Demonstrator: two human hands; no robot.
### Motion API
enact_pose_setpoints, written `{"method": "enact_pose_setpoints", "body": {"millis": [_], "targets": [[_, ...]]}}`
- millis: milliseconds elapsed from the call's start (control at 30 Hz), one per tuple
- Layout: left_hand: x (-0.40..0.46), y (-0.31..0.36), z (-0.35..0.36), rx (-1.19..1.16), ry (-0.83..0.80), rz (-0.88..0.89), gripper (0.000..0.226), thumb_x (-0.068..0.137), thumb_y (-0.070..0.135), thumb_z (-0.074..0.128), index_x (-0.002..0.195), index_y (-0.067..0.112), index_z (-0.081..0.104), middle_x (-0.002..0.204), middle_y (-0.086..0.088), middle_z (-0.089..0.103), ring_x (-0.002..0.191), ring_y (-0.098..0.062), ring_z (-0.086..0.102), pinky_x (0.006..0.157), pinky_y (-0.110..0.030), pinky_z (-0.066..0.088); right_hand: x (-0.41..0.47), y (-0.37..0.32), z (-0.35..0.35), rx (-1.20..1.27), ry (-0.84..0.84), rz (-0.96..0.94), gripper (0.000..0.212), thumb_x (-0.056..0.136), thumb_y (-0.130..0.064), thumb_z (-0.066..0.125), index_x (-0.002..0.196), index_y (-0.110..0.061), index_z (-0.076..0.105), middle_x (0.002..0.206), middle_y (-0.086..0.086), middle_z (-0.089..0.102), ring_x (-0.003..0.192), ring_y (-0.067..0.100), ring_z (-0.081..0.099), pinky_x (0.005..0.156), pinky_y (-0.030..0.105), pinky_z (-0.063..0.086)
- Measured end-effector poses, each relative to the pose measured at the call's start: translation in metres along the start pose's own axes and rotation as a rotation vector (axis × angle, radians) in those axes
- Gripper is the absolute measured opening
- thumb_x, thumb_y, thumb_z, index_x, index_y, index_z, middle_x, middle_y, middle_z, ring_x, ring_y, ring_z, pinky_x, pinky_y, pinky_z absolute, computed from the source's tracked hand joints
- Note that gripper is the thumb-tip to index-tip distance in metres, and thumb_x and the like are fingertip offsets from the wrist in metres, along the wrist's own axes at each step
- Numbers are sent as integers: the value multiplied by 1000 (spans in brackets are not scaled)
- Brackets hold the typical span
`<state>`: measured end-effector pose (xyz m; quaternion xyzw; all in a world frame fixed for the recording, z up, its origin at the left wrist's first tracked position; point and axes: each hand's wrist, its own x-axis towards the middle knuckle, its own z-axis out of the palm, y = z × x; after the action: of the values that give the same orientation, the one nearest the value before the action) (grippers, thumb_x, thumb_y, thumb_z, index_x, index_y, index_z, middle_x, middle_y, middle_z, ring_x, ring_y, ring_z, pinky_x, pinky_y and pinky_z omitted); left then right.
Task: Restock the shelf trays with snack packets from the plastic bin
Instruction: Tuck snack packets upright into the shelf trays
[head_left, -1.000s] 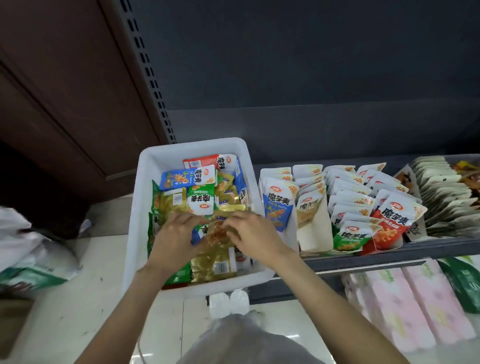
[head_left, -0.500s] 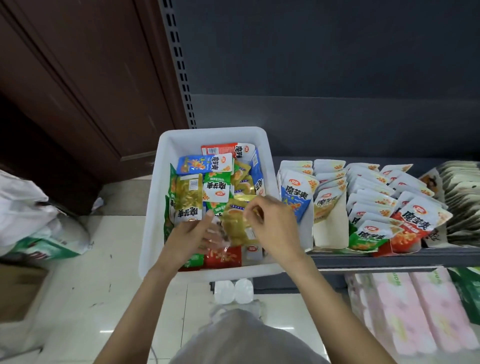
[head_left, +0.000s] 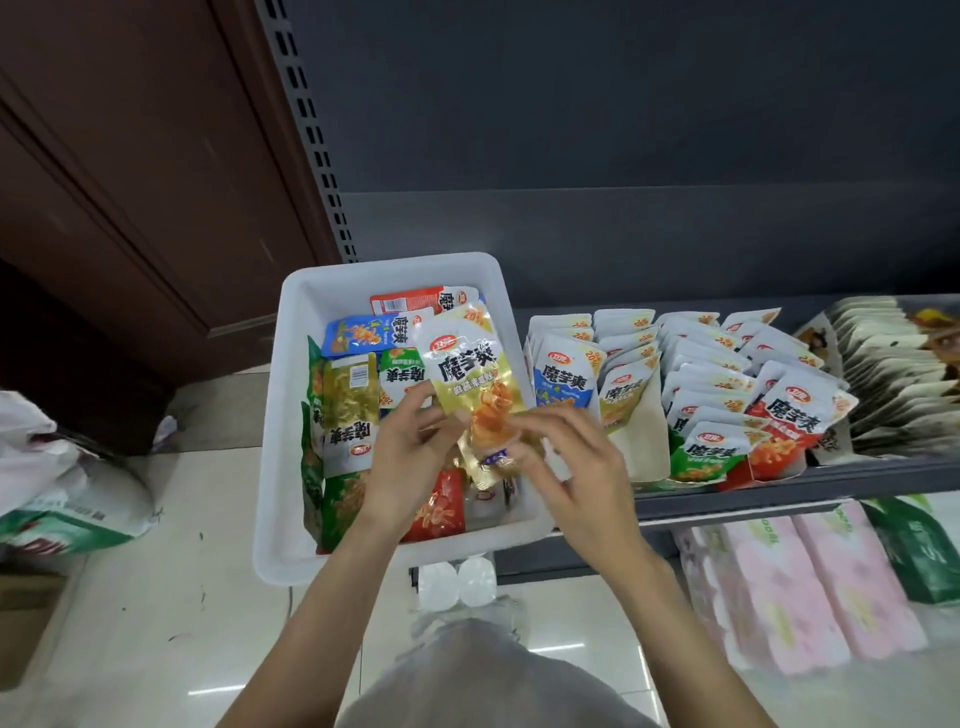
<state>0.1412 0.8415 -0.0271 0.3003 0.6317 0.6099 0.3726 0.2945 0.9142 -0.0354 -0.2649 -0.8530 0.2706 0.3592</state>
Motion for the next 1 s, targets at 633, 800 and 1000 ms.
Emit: {"method": "enact_pose_setpoints", "body": {"millis": [633,800,1000], "targets": [[49,-15,122,636,-202,487,15,85,18,67,98,11,68,93,-3,72,81,-15,68,69,-26,55,27,57,-100,-95,118,312,8,98,-26,48,104,-20,48,91,-2,64,84,12,64,67,24,50],[55,-13,115,680,-90,540,7,84,20,68,88,14,68,84,1,71,70,-14,67,61,-26,50,37,59,-97,-59,89,321,5,99,-28,45,100,-23,45,83,0,64,77,16,65,66,41,52],[59,-25,111,801,-175,480,11,86,26,65,92,17,67,87,-2,72,76,-19,68,63,-36,55,40,75,-84,-213,-35,359,11,98,-23,48,105,-14,49,100,4,58,80,19,61,69,35,49]]}}
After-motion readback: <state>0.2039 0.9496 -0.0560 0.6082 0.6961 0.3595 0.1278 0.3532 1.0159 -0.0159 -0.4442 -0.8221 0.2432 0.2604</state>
